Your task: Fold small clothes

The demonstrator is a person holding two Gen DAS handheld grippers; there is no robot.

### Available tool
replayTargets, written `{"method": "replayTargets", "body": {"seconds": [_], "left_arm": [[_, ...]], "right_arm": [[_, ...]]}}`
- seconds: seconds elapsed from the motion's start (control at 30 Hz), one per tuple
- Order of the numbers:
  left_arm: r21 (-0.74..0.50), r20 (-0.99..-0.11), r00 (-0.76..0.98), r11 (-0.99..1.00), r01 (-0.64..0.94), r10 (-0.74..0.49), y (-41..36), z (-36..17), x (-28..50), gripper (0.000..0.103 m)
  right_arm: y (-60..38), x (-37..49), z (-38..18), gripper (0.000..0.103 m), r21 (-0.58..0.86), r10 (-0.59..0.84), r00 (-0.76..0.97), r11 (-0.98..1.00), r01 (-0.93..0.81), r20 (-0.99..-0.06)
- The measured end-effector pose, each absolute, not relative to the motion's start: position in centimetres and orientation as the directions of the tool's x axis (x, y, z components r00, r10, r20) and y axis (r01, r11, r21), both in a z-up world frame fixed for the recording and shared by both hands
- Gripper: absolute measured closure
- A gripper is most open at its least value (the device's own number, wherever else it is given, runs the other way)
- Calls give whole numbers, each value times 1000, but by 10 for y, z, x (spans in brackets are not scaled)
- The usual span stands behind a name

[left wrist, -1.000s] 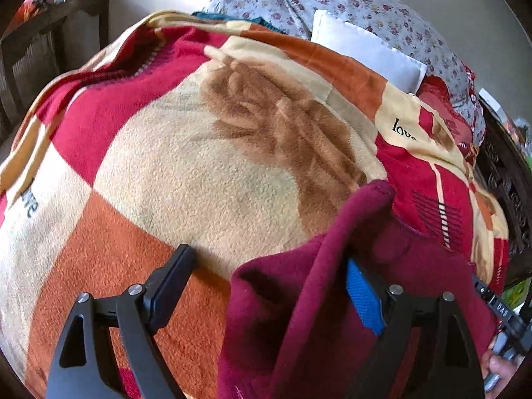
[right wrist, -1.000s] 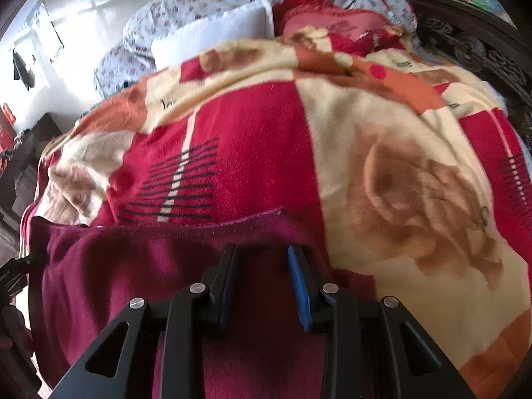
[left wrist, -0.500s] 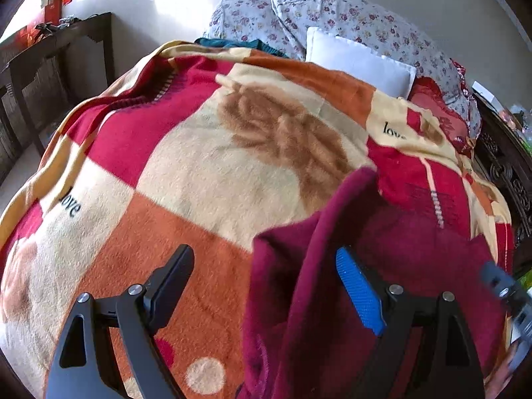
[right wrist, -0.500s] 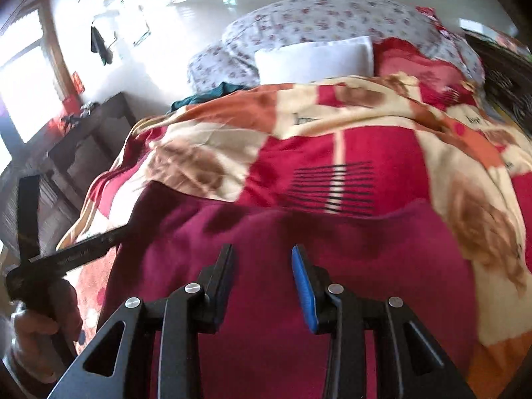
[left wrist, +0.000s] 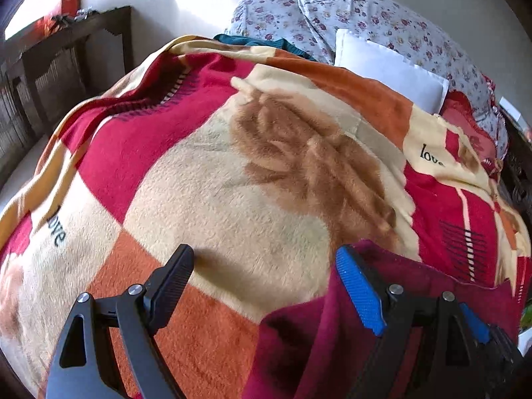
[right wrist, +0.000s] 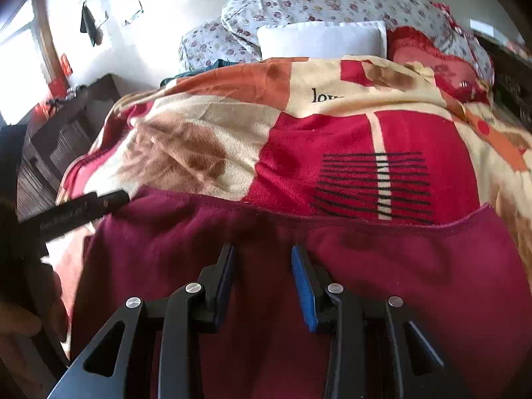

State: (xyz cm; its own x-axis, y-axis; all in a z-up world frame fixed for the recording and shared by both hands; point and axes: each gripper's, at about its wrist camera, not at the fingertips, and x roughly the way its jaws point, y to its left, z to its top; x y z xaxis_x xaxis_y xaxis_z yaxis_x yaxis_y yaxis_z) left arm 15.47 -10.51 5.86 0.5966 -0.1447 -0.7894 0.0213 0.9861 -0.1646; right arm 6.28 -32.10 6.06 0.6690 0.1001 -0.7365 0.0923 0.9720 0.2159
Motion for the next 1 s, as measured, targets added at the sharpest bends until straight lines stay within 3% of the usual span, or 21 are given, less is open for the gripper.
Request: {"method": "replayTargets", "body": {"seconds": [0.23, 0.43, 0.63, 1.0], "left_arm": [[-170, -771, 603, 978, 118, -206, -79, 78, 96, 15], [-200, -764, 591, 966, 163, -258, -42, 70, 23, 15], [-190, -797, 537, 958, 214, -278, -33, 42, -33, 15], [-285, -790, 522, 946, 154, -322, -29, 19, -32, 15]], "right_arm": [[-306, 15, 86, 64, 222, 137, 699, 975, 31, -702], [-255, -8, 87, 64, 240, 265, 658, 962, -130, -705], [-221, 9, 75, 64, 236, 264, 639, 963, -130, -723], [-181, 76, 47, 64, 146, 173, 598, 985, -94, -783]]}}
